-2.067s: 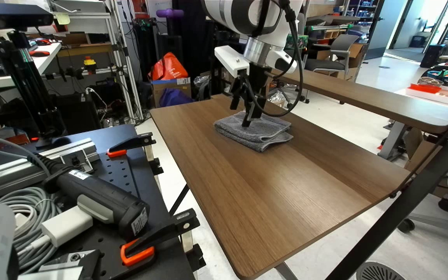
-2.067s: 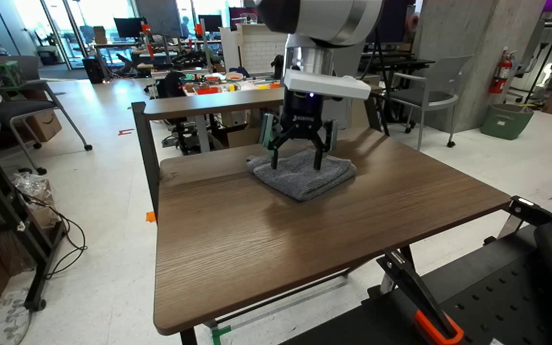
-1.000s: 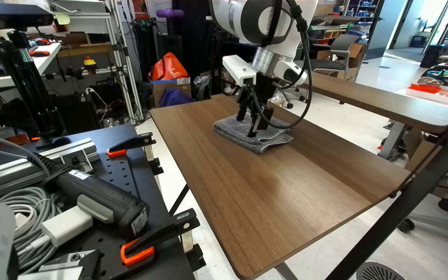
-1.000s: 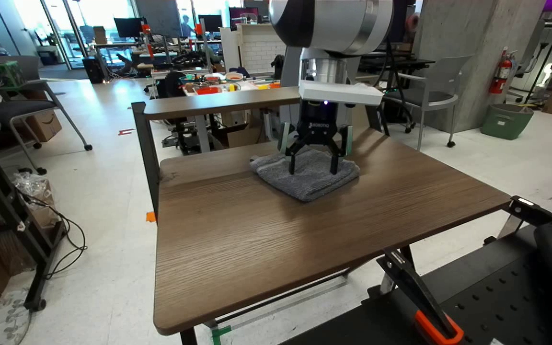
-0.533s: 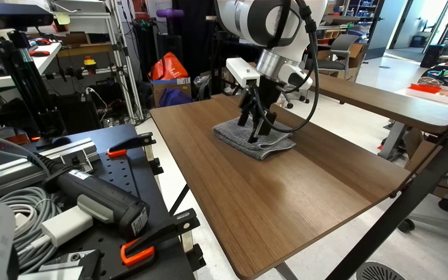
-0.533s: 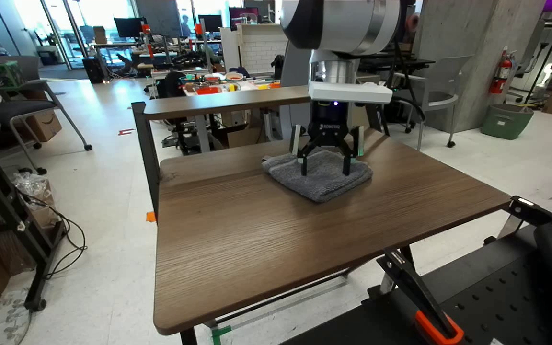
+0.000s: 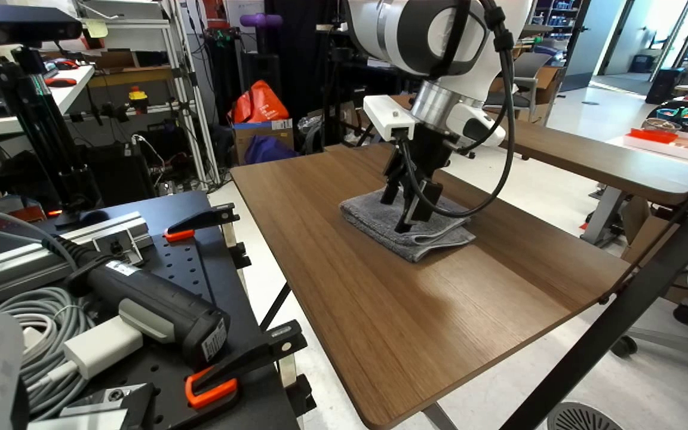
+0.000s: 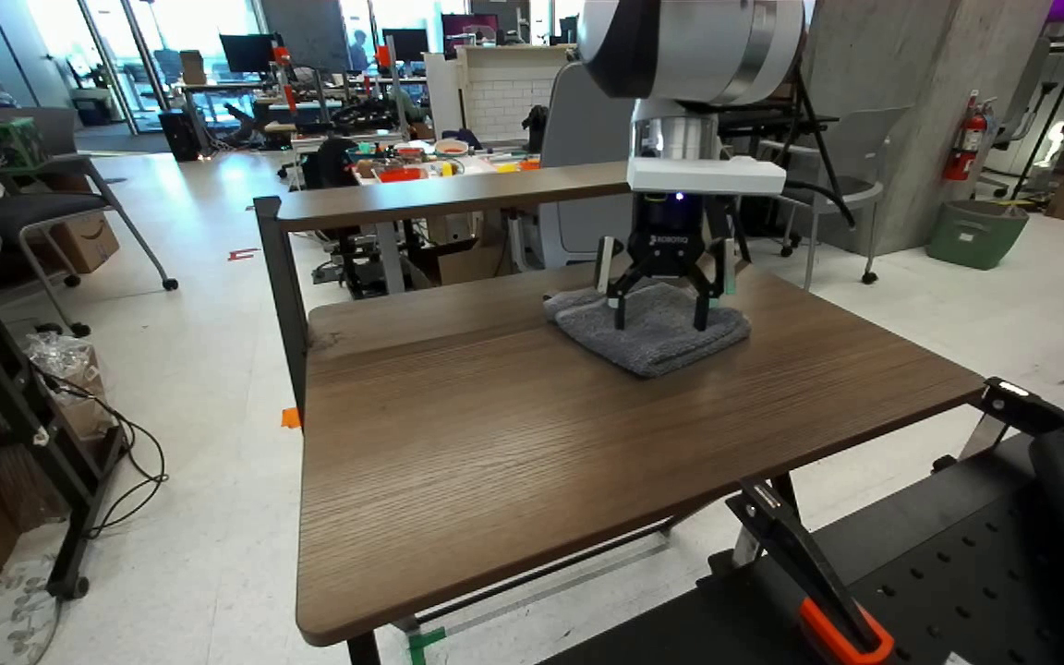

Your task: Move the cloth

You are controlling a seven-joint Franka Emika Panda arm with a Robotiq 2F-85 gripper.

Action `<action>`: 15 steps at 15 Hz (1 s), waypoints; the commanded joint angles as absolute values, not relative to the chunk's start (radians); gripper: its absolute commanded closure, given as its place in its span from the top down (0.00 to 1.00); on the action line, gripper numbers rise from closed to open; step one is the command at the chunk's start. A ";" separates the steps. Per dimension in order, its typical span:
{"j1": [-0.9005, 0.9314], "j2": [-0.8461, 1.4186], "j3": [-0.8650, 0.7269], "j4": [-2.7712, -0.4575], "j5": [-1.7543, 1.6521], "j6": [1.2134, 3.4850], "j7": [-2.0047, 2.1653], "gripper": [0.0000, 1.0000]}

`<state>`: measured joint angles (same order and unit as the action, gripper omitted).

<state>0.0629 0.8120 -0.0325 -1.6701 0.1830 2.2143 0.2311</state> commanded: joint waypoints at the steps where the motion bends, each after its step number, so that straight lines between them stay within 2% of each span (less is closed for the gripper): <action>1: 0.042 0.828 -0.045 -1.656 0.175 2.199 0.267 1.00; 15: -0.049 0.762 -0.118 -1.790 0.213 2.254 0.392 1.00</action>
<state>-0.0257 0.7970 -0.0998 -1.7194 0.1892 2.2175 0.3687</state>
